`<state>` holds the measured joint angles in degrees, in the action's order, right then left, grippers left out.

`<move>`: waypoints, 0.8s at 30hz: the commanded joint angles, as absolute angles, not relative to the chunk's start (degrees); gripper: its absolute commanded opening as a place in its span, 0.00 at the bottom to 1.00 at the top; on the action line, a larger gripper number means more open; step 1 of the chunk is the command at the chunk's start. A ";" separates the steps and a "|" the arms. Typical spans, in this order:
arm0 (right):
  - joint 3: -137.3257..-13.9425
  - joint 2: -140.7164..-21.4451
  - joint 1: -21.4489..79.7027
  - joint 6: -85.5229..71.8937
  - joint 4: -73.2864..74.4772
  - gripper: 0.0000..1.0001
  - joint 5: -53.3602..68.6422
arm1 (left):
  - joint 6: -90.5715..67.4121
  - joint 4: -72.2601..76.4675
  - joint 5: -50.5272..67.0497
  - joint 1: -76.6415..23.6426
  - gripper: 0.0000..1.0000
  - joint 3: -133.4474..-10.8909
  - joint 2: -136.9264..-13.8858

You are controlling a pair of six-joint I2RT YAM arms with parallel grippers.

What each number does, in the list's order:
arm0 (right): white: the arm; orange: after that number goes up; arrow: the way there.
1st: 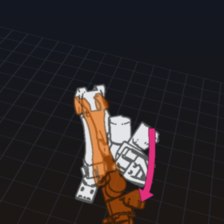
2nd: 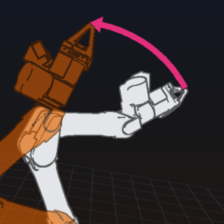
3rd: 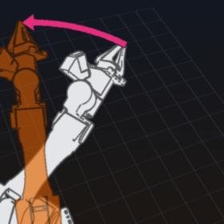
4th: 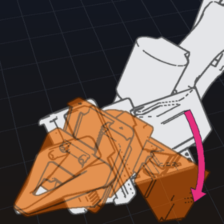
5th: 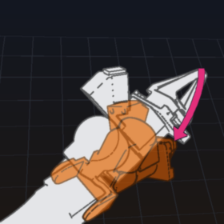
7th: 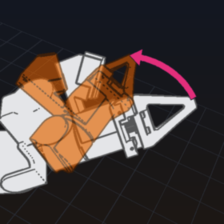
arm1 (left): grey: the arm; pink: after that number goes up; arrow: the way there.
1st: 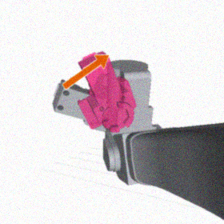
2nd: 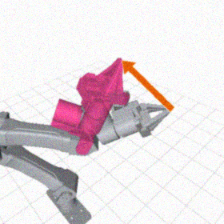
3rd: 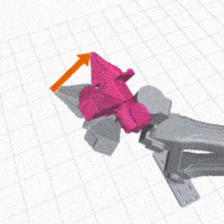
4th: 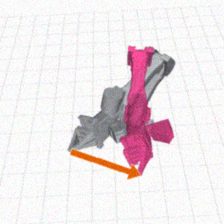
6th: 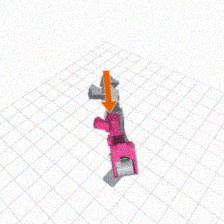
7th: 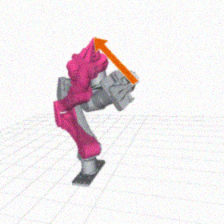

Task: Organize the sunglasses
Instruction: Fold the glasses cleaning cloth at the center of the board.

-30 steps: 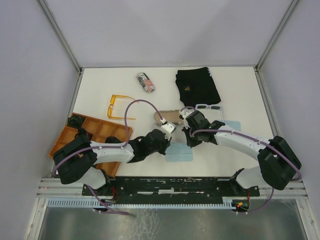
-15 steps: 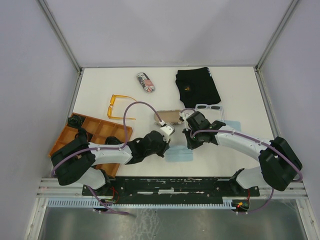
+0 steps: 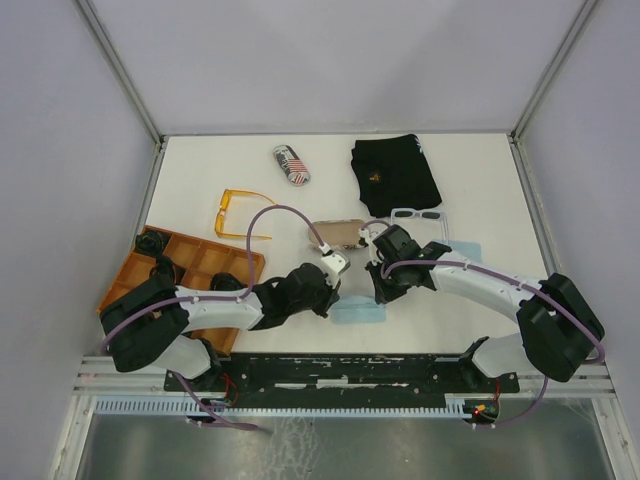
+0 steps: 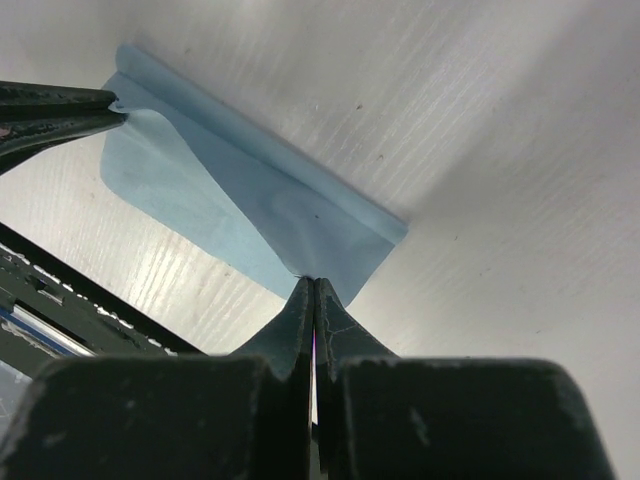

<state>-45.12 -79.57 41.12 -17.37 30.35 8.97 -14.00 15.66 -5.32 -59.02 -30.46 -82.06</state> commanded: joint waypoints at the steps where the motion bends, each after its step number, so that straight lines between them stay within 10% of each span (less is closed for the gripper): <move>1: -45.26 -79.71 41.04 -18.07 30.98 0.00 7.94 | -11.61 18.67 -4.05 -59.95 0.03 -29.65 -79.54; 24: -44.24 -81.40 41.10 -18.83 31.02 0.00 9.16 | -14.15 20.99 -3.80 -61.47 0.03 -26.95 -79.26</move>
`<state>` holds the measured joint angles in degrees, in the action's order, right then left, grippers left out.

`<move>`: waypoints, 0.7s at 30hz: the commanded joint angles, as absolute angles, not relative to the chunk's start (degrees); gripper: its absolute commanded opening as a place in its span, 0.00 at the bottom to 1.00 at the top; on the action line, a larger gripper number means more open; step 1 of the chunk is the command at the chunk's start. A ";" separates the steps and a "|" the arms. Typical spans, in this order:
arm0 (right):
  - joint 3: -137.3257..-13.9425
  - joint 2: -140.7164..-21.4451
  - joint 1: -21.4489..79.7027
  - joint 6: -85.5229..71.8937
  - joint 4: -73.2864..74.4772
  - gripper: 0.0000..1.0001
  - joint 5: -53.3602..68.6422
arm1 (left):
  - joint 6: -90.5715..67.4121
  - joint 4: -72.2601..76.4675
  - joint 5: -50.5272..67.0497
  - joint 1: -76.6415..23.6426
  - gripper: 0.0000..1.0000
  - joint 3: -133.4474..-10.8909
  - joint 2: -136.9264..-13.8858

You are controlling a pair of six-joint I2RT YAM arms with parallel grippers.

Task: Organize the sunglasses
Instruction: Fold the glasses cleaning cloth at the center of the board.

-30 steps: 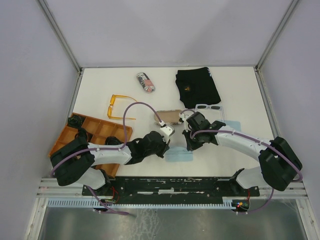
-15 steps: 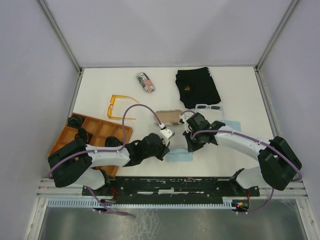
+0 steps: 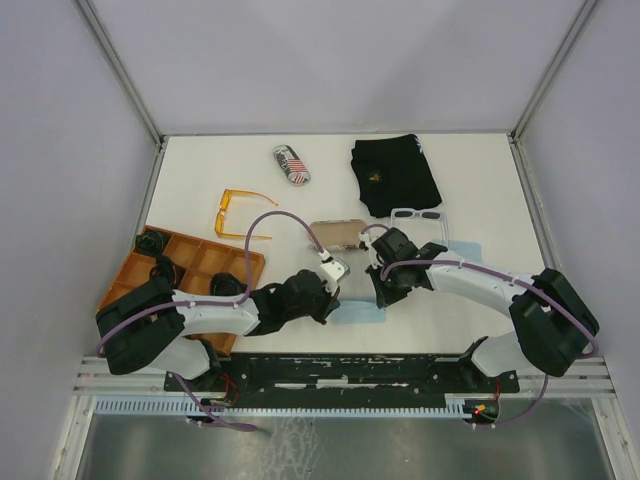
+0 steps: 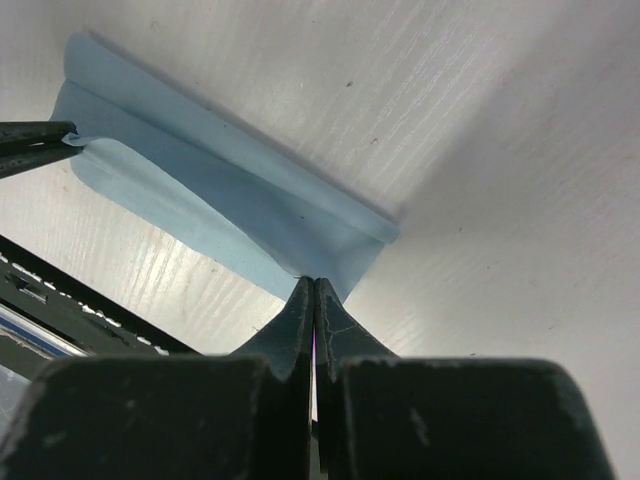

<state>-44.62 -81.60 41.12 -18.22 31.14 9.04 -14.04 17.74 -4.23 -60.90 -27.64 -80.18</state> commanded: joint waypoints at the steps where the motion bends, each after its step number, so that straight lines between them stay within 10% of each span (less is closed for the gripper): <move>1: -44.27 -81.30 41.05 -18.84 31.03 0.00 9.10 | -14.27 21.07 -3.74 -61.53 0.03 -26.84 -79.23; 9: -44.38 -81.87 41.05 -18.97 31.16 0.03 10.00 | -15.04 21.51 -3.60 -62.03 0.05 -25.96 -79.12; 21: -43.97 -79.39 41.07 -20.21 32.10 0.29 11.77 | -19.32 23.22 -3.83 -62.31 0.38 -20.93 -73.77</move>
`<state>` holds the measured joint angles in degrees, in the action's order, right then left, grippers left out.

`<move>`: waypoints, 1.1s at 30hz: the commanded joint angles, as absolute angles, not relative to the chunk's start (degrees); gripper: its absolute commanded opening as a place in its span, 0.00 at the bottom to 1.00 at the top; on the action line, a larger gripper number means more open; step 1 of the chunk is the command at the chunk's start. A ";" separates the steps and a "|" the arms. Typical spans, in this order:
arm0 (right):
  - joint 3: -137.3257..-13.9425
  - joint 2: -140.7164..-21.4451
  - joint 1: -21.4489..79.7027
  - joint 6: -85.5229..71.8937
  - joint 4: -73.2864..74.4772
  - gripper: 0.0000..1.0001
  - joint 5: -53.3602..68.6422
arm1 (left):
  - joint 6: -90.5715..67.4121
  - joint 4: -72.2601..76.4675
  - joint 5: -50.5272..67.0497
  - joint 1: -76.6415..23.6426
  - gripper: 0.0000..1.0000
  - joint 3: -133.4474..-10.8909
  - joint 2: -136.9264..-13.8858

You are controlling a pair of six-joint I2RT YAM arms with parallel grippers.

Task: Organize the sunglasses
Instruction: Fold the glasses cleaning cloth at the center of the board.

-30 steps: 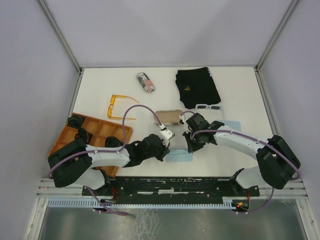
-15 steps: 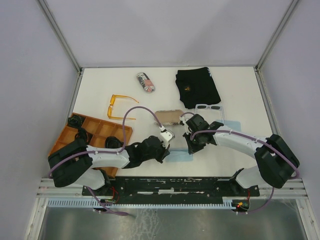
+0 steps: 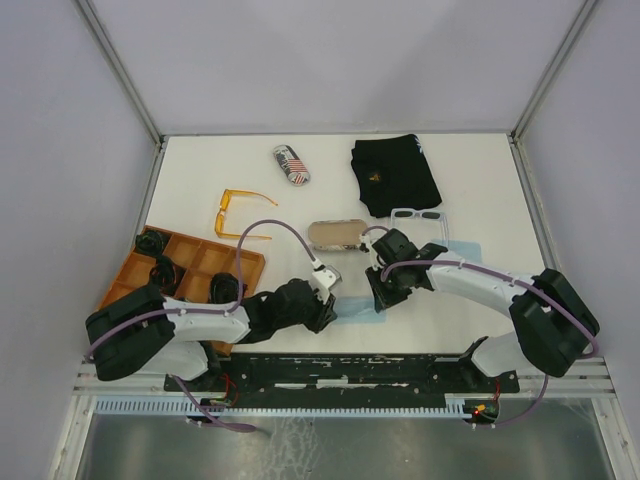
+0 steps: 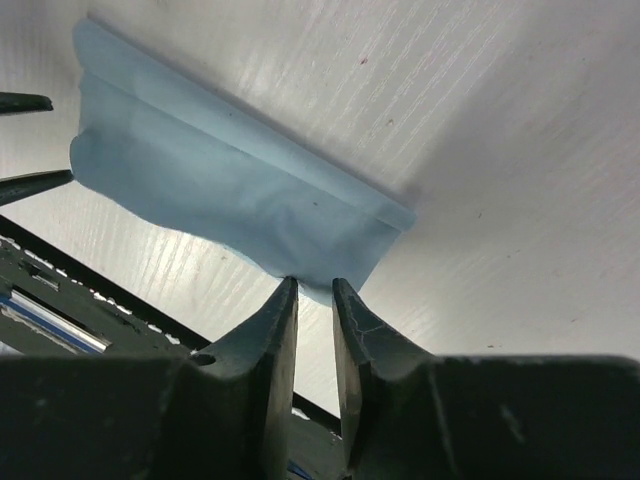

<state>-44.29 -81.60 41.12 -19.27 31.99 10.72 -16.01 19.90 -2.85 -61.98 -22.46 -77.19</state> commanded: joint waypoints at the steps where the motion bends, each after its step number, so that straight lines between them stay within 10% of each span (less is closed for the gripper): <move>1: -43.87 -78.09 40.99 -20.48 32.28 0.30 11.77 | -19.69 22.94 -4.47 -62.31 0.39 -20.48 -72.51; 33: -35.78 -66.91 40.96 -38.44 21.40 0.53 -7.60 | -38.94 12.92 -19.69 -61.84 0.41 -29.03 -77.66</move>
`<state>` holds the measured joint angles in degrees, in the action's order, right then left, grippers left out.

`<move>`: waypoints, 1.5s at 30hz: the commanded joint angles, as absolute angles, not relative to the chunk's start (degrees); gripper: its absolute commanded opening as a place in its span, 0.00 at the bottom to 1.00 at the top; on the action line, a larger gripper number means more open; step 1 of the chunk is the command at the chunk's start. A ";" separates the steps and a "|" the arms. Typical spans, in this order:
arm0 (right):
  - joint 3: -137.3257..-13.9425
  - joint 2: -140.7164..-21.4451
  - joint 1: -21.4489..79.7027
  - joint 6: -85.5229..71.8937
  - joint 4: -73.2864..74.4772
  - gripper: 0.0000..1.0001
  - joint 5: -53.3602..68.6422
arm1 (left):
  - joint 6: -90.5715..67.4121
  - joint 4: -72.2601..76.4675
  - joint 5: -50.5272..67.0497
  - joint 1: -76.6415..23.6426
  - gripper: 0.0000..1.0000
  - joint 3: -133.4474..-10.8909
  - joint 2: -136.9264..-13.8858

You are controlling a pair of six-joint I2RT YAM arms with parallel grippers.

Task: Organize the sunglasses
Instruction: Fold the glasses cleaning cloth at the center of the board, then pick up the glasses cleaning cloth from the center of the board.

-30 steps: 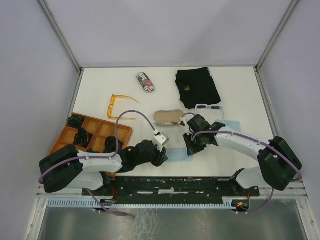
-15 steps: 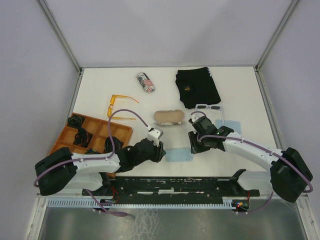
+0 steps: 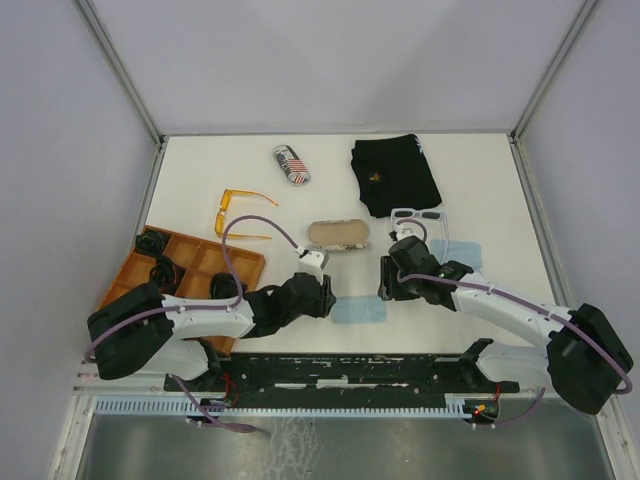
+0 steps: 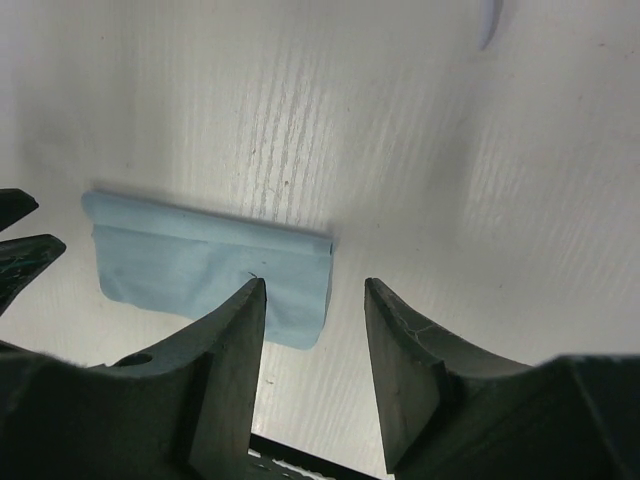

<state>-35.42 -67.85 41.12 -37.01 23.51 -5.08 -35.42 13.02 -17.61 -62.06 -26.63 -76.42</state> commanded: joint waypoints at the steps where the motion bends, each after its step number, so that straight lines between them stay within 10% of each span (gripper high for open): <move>1: -36.04 -67.41 41.02 -37.92 21.70 0.53 -7.20 | -39.13 12.70 -19.61 -61.79 0.42 -29.12 -78.06; 45: -36.46 -69.53 40.98 -35.43 21.62 0.50 -5.02 | -40.16 6.57 -16.57 -62.02 0.42 -36.62 -87.87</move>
<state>-35.42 -69.82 41.12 -36.10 23.14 -4.58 -37.93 6.09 -17.56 -61.52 -35.05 -86.67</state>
